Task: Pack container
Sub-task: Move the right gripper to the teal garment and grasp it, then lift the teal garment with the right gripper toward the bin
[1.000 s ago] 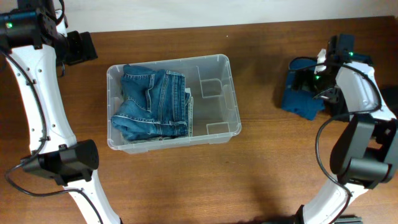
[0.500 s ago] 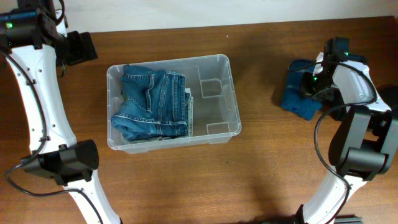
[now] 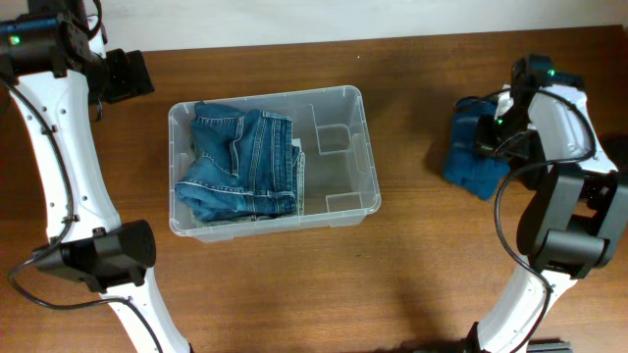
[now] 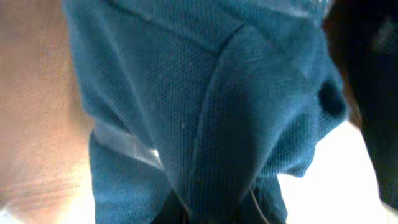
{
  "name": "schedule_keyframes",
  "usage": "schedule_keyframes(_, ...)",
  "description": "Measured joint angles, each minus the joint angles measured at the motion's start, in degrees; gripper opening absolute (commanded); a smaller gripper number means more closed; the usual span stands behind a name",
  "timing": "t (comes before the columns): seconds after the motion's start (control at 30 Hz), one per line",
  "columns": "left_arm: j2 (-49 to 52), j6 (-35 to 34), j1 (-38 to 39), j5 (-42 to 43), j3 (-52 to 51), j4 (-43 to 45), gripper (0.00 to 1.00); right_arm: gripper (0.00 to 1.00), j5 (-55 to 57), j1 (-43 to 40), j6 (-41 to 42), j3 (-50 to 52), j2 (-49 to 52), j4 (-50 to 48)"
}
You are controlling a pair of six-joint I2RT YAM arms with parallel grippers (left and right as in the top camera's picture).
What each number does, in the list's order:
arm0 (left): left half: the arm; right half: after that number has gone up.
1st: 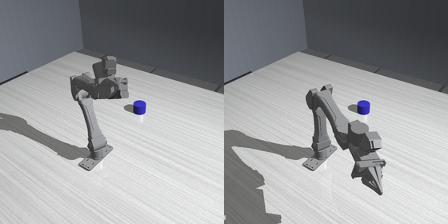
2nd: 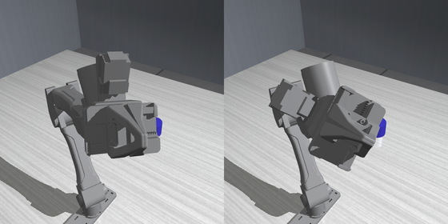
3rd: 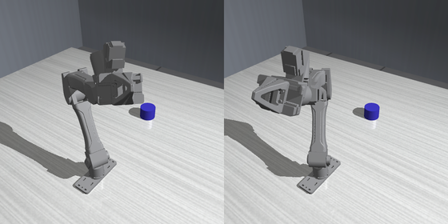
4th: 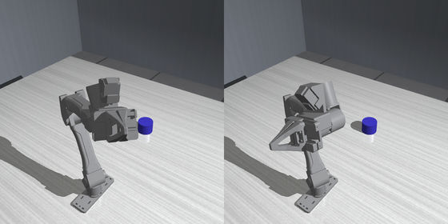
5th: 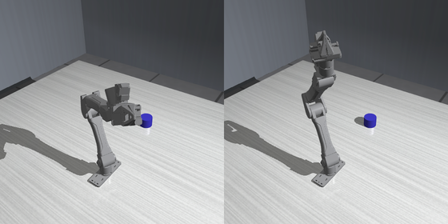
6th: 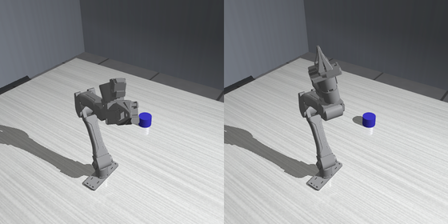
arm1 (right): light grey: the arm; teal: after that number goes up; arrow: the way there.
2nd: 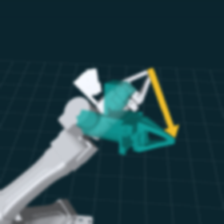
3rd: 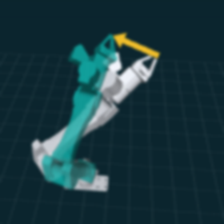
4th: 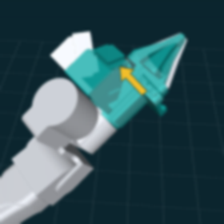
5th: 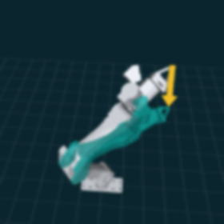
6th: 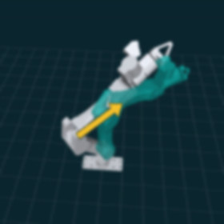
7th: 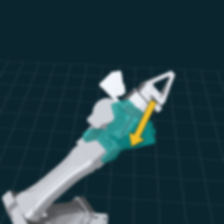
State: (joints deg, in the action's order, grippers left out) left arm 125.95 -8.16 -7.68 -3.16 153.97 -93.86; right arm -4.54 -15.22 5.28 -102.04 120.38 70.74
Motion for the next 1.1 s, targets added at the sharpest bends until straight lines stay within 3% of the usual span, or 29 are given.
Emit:
schedule_keyframes(0.37,0.0,0.0,0.0,0.0,0.0,0.3,0.99,0.04,-1.8,5.7,0.1,-32.4,-0.3,25.7)
schedule_keyframes(0.47,0.0,0.0,0.0,0.0,0.0,0.5,0.99,0.04,-5.2,9.9,0.1,-37.6,-1.1,26.2)
schedule_keyframes(0.77,0.0,0.0,-2.3,0.0,0.0,0.6,0.99,0.04,-10.7,28.3,5.5,-41.2,-4.3,26.3)
schedule_keyframes(1.1,0.0,0.0,-2.8,0.0,0.0,0.7,0.99,0.04,-1.7,42.9,17.8,-41.1,-4.5,26.3)
